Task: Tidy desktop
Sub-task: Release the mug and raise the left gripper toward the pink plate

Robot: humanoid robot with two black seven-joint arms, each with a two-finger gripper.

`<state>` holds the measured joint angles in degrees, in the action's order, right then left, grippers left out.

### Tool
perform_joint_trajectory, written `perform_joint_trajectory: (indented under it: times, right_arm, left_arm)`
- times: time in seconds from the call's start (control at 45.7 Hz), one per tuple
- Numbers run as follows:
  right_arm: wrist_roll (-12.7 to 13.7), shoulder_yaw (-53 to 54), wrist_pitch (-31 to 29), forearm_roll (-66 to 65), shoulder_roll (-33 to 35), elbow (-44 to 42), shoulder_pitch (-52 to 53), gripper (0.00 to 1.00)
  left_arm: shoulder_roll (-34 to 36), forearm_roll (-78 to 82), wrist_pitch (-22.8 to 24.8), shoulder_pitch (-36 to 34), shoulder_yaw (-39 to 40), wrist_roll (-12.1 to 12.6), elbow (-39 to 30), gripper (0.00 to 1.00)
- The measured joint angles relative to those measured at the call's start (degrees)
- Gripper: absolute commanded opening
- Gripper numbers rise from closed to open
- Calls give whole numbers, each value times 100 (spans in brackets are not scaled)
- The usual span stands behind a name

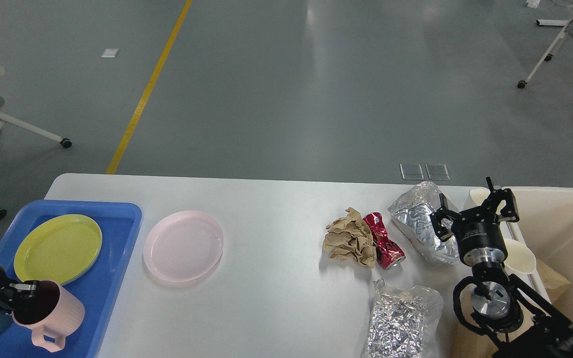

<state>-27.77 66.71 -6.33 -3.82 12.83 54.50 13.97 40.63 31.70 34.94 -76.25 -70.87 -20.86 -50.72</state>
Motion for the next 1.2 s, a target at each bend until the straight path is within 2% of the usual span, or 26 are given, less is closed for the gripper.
perform_joint_trajectory:
  times: [0.044,0.066,0.175,0.219,0.547,0.765,0.918,1.203]
  right_arm:
    - [0,0,0,0,0,0,0,100]
    - [0,0,0,0,0,0,0,100]
    - [0,0,0,0,0,0,0,100]
    - [0,0,0,0,0,0,0,100]
    - [0,0,0,0,0,0,0,100]
    - [0,0,0,0,0,0,0,100]
    - [0,0,0,0,0,0,0,100]
    - [0,0,0,0,0,0,0,100]
  left_arm:
    - [1,-29,-37,17,5,2,-2,64]
    - [5,-61,-70,23,8,1,-5,70]
    - [14,-318,-307,36,36,-15,-17,89]
    - [3,-498,-379,38,35,-14,-21,94]
    - [18,-874,-388,29,-38,2,-95,95]
    - [163,-869,-159,-282,-262,19,-392,94]
    - [177,-891,-140,-1185,-870,68,-915,95]
    - [141,-952,-21,-3514,-1916,157,-2342,94]
